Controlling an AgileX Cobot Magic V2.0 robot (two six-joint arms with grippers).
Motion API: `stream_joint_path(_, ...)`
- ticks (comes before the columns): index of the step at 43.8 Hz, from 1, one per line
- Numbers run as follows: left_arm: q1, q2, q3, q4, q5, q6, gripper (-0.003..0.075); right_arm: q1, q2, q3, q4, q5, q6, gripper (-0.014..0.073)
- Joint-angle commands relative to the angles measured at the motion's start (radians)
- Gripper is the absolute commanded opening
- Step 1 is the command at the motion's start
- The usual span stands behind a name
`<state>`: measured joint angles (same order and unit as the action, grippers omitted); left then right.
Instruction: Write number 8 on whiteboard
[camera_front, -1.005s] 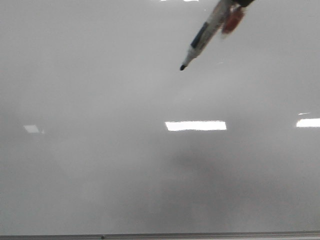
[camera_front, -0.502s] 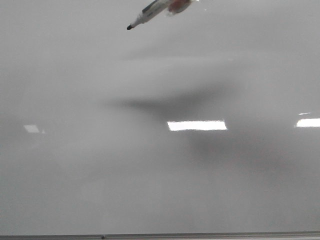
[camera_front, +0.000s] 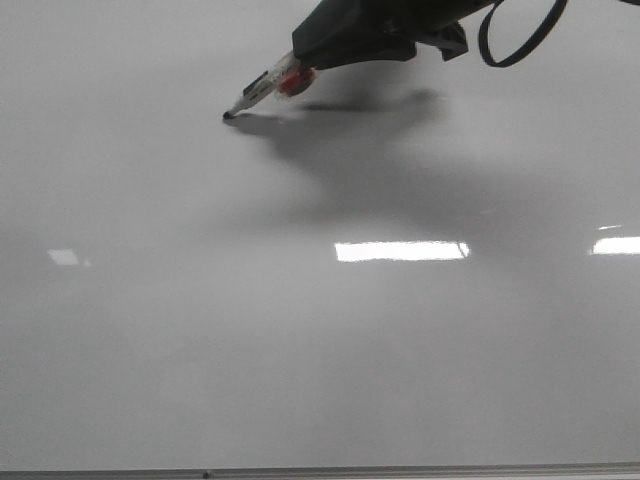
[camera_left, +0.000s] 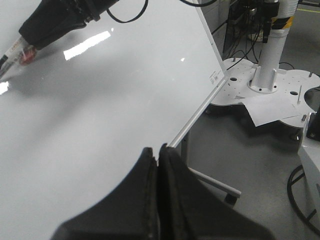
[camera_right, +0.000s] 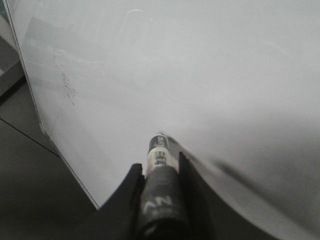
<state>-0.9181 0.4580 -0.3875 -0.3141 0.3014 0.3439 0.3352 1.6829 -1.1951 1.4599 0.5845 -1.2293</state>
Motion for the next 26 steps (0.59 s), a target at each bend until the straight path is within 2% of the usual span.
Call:
stream_joint_path(1, -0.008, 0.004, -0.029, -0.015, -0.082, -0.008, -0.0021, 0.012, -0.01, -0.048, 0.054, 0.002, -0.017, -0.007)
stream_joint_path(14, -0.008, 0.004, -0.029, -0.015, -0.082, -0.008, -0.0021, 0.018, 0.021, -0.031, 0.0, -0.02, -0.017, -0.0062)
stream_joint_path(26, -0.008, 0.004, -0.029, -0.015, -0.082, -0.008, -0.0021, -0.05, -0.07, 0.114, -0.028, -0.061, -0.026, -0.0061)
